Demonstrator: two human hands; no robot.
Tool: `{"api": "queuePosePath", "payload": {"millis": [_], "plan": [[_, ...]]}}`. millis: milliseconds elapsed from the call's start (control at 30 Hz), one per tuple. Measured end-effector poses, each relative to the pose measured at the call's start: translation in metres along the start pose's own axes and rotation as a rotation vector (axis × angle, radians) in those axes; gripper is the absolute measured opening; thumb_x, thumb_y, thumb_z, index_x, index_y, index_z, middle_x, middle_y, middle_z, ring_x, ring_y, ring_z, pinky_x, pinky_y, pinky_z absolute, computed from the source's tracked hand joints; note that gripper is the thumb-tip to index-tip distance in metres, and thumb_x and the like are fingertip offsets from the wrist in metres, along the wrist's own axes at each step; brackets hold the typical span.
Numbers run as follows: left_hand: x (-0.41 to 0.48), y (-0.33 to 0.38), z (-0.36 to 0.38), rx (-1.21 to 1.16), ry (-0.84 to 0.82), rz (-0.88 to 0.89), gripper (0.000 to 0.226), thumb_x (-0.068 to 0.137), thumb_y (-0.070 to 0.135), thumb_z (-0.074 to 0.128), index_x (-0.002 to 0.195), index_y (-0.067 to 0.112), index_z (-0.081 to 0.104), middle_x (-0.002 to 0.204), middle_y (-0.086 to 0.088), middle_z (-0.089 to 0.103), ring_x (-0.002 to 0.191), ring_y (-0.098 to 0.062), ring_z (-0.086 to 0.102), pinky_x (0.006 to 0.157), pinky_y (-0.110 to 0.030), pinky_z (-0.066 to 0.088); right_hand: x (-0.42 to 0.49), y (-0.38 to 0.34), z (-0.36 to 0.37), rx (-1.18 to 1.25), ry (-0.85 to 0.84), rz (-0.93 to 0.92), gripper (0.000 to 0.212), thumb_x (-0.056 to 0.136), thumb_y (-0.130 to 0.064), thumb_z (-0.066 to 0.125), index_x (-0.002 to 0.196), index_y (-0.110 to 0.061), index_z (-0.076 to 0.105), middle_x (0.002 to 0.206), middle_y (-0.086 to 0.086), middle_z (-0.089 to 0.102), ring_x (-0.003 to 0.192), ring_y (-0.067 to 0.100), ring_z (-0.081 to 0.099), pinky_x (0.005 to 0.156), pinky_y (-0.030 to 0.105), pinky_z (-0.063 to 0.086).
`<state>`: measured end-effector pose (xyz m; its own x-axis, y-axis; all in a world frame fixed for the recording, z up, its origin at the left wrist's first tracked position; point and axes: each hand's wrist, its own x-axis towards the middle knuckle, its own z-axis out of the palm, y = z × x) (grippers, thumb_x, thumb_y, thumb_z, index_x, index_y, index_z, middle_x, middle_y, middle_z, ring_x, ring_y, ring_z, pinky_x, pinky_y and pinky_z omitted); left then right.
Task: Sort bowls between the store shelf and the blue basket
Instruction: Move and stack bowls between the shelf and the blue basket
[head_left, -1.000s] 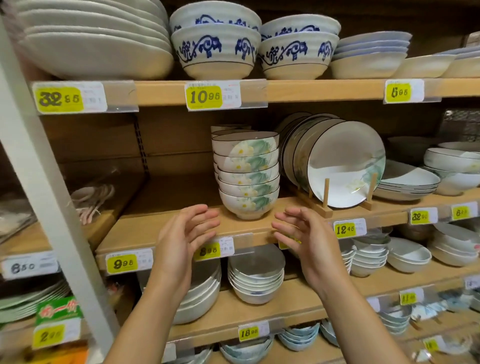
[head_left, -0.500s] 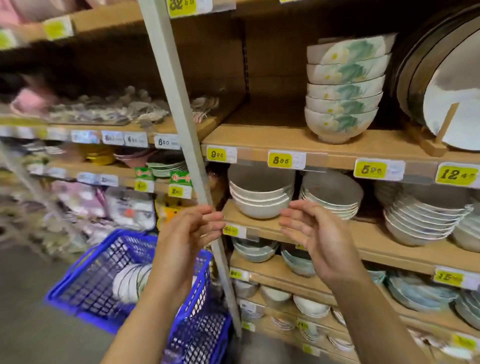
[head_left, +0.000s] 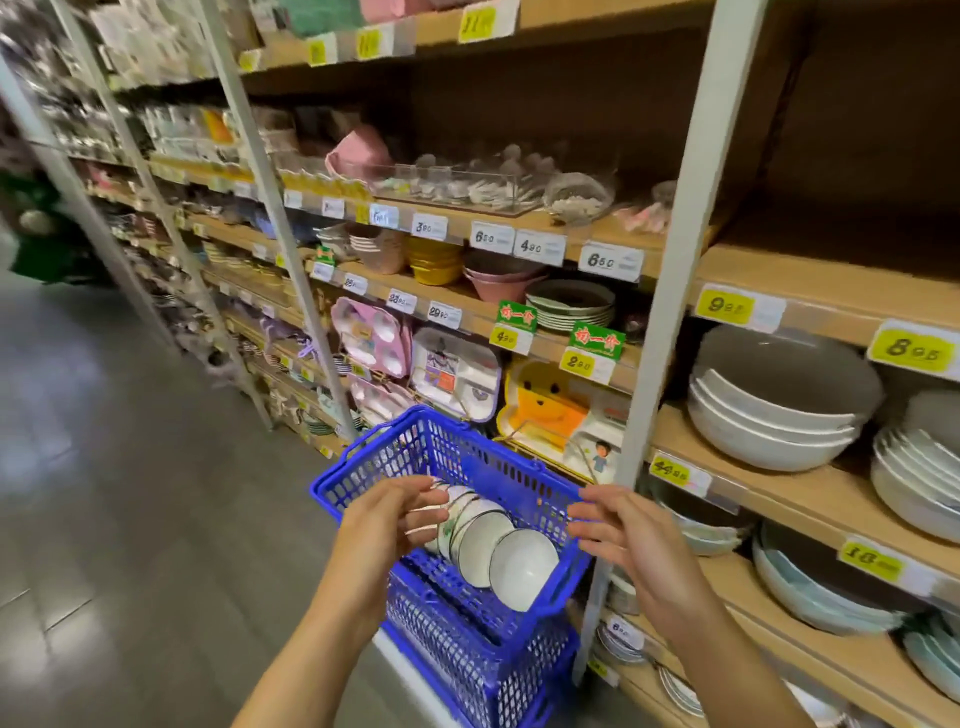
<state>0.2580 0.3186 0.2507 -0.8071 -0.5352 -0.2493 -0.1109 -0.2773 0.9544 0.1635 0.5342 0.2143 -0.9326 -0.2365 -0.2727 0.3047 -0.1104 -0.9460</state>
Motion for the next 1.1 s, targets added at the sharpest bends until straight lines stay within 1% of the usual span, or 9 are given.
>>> {"api": "queuePosePath", "payload": {"millis": [100, 267, 433, 600, 767, 900, 967, 1033, 1100], "plan": [[0.025, -0.003, -0.038, 0.046, 0.005, -0.043, 0.018, 0.093, 0.010, 0.052, 0.090, 0.002, 0.068, 0.084, -0.014, 0.073, 0.069, -0.021, 0.066, 0.064, -0.029, 0.053, 0.020, 0.024, 0.038, -0.080, 0.050, 0.066, 0.018, 0.095, -0.016, 0.054, 0.092, -0.009, 0.071, 0.085, 0.013, 0.075, 0.072, 0.021, 0.072, 0.072, 0.034, 0.055], [0.071, -0.015, -0.085, 0.137, -0.012, -0.101, 0.018, 0.095, 0.009, 0.049, 0.100, -0.001, 0.064, 0.088, -0.013, 0.070, 0.069, -0.020, 0.064, 0.061, -0.025, 0.048, 0.043, 0.064, 0.077, -0.129, 0.126, 0.192, 0.017, 0.094, -0.019, 0.057, 0.097, -0.009, 0.070, 0.090, 0.010, 0.075, 0.080, 0.022, 0.071, 0.071, 0.034, 0.054], [0.118, -0.030, -0.099, 0.175, -0.037, -0.173, 0.015, 0.094, 0.009, 0.050, 0.092, 0.004, 0.064, 0.087, -0.013, 0.070, 0.066, -0.019, 0.062, 0.063, -0.028, 0.046, 0.062, 0.089, 0.089, -0.167, 0.182, 0.320, 0.016, 0.095, -0.015, 0.055, 0.099, -0.004, 0.066, 0.095, 0.015, 0.071, 0.080, 0.025, 0.065, 0.073, 0.035, 0.051], [0.172, -0.049, -0.082, 0.252, -0.095, -0.225, 0.016, 0.096, 0.012, 0.050, 0.092, 0.006, 0.065, 0.087, -0.010, 0.072, 0.071, -0.019, 0.066, 0.060, -0.025, 0.048, 0.102, 0.117, 0.085, -0.174, 0.208, 0.443, 0.012, 0.094, -0.015, 0.056, 0.096, -0.007, 0.065, 0.091, 0.013, 0.070, 0.077, 0.025, 0.064, 0.063, 0.031, 0.049], [0.226, -0.065, -0.056, 0.395, -0.203, -0.287, 0.019, 0.098, 0.019, 0.049, 0.098, 0.009, 0.066, 0.093, -0.008, 0.075, 0.081, -0.021, 0.069, 0.066, -0.029, 0.051, 0.149, 0.157, 0.087, -0.130, 0.200, 0.553, 0.014, 0.095, -0.020, 0.054, 0.094, -0.010, 0.064, 0.089, 0.010, 0.071, 0.078, 0.025, 0.066, 0.064, 0.029, 0.048], [0.265, -0.073, -0.030, 0.512, -0.277, -0.313, 0.020, 0.098, 0.022, 0.051, 0.096, 0.009, 0.066, 0.094, -0.008, 0.074, 0.077, -0.018, 0.067, 0.063, -0.027, 0.050, 0.177, 0.180, 0.093, -0.103, 0.188, 0.643, 0.018, 0.098, -0.022, 0.050, 0.101, -0.009, 0.061, 0.095, 0.013, 0.067, 0.079, 0.026, 0.064, 0.066, 0.030, 0.049], [0.283, -0.082, -0.013, 0.563, -0.314, -0.318, 0.020, 0.098, 0.021, 0.052, 0.091, 0.008, 0.065, 0.091, -0.009, 0.073, 0.075, -0.019, 0.065, 0.065, -0.029, 0.048, 0.184, 0.188, 0.095, -0.098, 0.180, 0.704, 0.019, 0.098, -0.022, 0.048, 0.105, -0.008, 0.060, 0.096, 0.013, 0.066, 0.081, 0.026, 0.063, 0.067, 0.030, 0.047], [0.297, -0.093, 0.007, 0.621, -0.382, -0.334, 0.020, 0.098, 0.021, 0.052, 0.087, 0.009, 0.063, 0.089, -0.009, 0.070, 0.074, -0.020, 0.063, 0.067, -0.032, 0.045, 0.187, 0.195, 0.096, -0.060, 0.195, 0.759, 0.023, 0.098, -0.023, 0.047, 0.110, -0.006, 0.059, 0.102, 0.015, 0.066, 0.082, 0.027, 0.062, 0.065, 0.029, 0.047], [0.306, -0.104, 0.026, 0.689, -0.455, -0.342, 0.020, 0.098, 0.020, 0.050, 0.084, 0.010, 0.061, 0.087, -0.010, 0.068, 0.071, -0.020, 0.060, 0.065, -0.030, 0.042, 0.189, 0.201, 0.095, -0.008, 0.237, 0.809, 0.024, 0.097, -0.021, 0.048, 0.111, -0.005, 0.058, 0.106, 0.017, 0.066, 0.082, 0.027, 0.062, 0.062, 0.028, 0.045]]}}
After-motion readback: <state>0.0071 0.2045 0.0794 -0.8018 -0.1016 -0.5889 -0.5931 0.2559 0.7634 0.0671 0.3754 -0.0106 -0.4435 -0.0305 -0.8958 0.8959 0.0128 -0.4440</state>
